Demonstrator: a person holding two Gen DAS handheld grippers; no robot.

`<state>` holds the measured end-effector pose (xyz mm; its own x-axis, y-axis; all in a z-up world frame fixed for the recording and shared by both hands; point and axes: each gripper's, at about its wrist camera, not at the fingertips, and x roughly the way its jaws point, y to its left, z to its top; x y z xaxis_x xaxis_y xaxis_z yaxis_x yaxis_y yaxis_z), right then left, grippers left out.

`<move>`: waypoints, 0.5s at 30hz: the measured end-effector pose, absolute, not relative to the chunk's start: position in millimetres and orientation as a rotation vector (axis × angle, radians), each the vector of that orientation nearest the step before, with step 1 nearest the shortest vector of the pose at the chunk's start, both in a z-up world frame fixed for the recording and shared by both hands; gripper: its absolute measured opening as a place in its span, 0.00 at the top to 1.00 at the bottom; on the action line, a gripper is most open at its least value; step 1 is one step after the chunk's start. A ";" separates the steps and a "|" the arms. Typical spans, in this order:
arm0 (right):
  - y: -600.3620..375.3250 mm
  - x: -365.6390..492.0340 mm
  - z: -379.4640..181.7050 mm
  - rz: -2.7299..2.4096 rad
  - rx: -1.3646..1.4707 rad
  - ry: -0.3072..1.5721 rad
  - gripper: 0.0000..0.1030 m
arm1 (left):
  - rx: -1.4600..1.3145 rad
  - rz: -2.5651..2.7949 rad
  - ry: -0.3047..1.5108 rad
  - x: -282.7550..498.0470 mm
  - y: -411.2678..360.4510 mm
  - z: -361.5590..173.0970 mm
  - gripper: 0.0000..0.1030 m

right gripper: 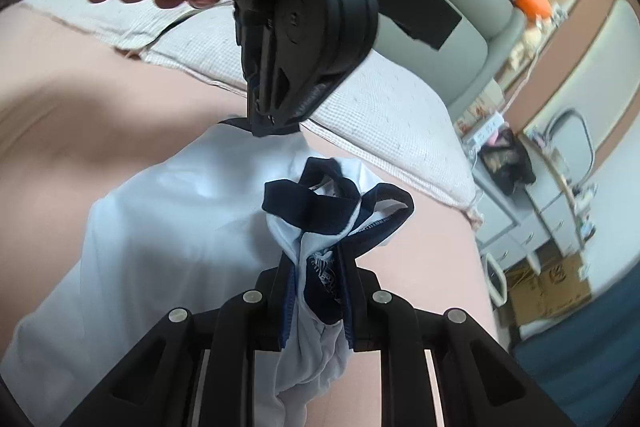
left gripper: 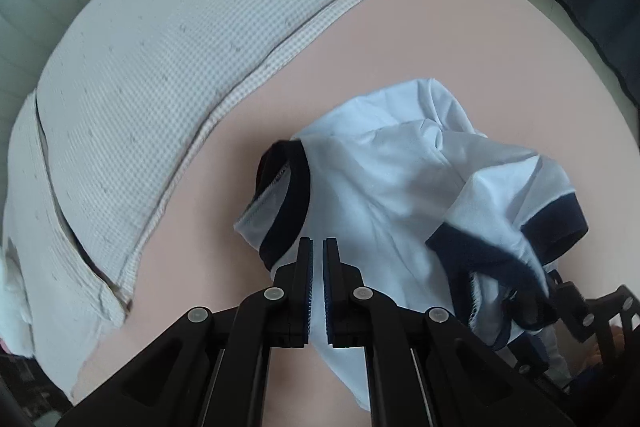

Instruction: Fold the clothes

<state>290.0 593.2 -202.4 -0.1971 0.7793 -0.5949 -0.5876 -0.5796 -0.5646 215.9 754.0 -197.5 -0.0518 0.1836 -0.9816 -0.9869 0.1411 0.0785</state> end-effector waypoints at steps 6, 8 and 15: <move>573.8 278.1 -231.2 1.797 -1.218 -0.552 0.83 | -1.090 1.135 1.107 212.4 774.7 -206.4 0.96; 569.9 276.4 -242.0 1.758 -1.247 -0.635 0.83 | -1.064 1.119 1.140 220.7 778.3 -205.3 0.96; 560.6 275.4 -267.1 1.698 -1.319 -0.819 0.82 | -0.974 1.075 1.241 254.5 787.6 -203.9 0.91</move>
